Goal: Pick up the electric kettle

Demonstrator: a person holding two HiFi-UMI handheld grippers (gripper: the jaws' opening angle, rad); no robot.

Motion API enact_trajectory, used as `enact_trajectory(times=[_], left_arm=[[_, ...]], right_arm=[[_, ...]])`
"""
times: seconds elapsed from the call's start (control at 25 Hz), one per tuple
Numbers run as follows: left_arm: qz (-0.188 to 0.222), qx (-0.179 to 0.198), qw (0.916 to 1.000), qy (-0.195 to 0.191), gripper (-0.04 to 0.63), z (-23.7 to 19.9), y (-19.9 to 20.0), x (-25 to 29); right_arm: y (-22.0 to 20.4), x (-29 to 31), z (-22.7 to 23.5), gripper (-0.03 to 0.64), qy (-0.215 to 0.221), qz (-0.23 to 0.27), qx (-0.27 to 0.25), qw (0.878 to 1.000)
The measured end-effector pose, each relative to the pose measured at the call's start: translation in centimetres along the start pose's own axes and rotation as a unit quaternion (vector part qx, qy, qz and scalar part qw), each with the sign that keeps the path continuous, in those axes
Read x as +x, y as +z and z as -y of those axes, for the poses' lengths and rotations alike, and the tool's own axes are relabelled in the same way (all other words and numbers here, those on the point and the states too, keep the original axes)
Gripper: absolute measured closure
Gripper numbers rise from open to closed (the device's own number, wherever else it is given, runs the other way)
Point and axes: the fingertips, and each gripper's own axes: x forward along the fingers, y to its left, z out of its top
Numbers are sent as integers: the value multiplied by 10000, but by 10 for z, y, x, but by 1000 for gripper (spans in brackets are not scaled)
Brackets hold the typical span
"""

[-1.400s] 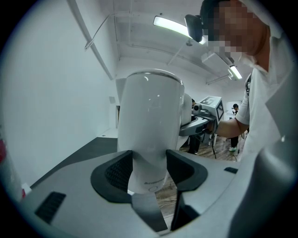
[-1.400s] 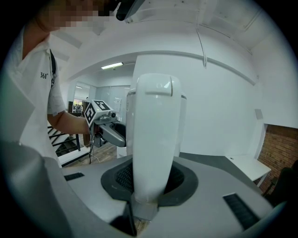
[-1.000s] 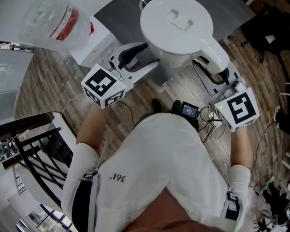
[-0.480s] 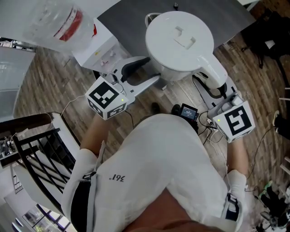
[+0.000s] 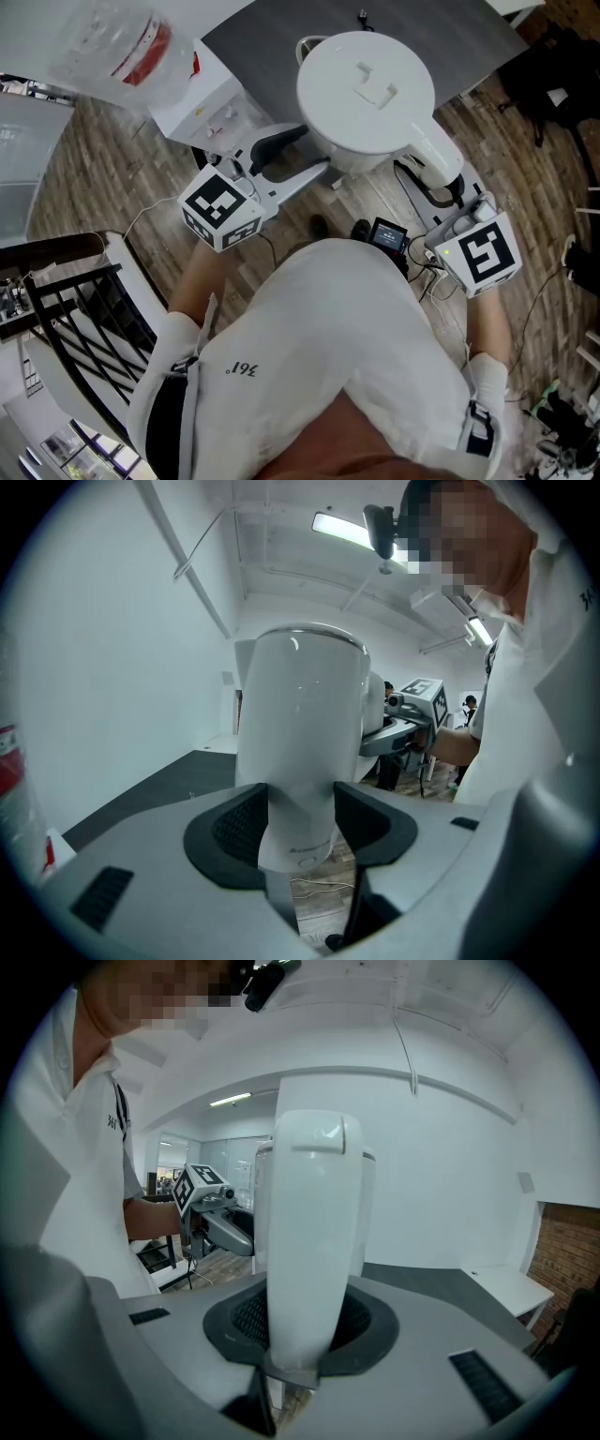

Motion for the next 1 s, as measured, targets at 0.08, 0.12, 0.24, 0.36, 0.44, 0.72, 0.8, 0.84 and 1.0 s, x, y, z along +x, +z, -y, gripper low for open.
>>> enact_trajectory(times=[0.08, 0.12, 0.24, 0.36, 0.44, 0.72, 0.8, 0.84, 1.0], left_arm=[[7, 0, 10000, 50, 370, 0, 1, 1], [6, -3, 10000, 81, 370, 1, 1, 0], [14, -59, 9997, 219, 370, 4, 0, -3], [22, -134, 9989, 449, 370, 9, -2, -7], [31, -165, 9982, 573, 370, 13, -3, -13], [83, -191, 9979, 613, 370, 31, -14, -49], [99, -166, 9984, 530, 370, 34, -15, -58], [92, -159, 9987, 480, 370, 36, -16, -63], [35, -64, 9997, 216, 370, 43, -24, -90]], right_arm=[[3, 0, 1, 523, 48, 94, -85, 9999], [5, 0, 1, 523, 75, 130, -146, 9998], [7, -1, -2, 523, 194, 162, -300, 9992], [8, -1, -5, 523, 380, 215, -354, 9984], [9, -1, -9, 523, 475, 235, -316, 9981], [18, -4, -50, 523, 536, 248, -433, 9973], [21, -5, -61, 523, 428, 218, -456, 9978], [24, -6, -68, 523, 366, 209, -448, 9981], [26, -5, -99, 523, 107, 122, -230, 9996]])
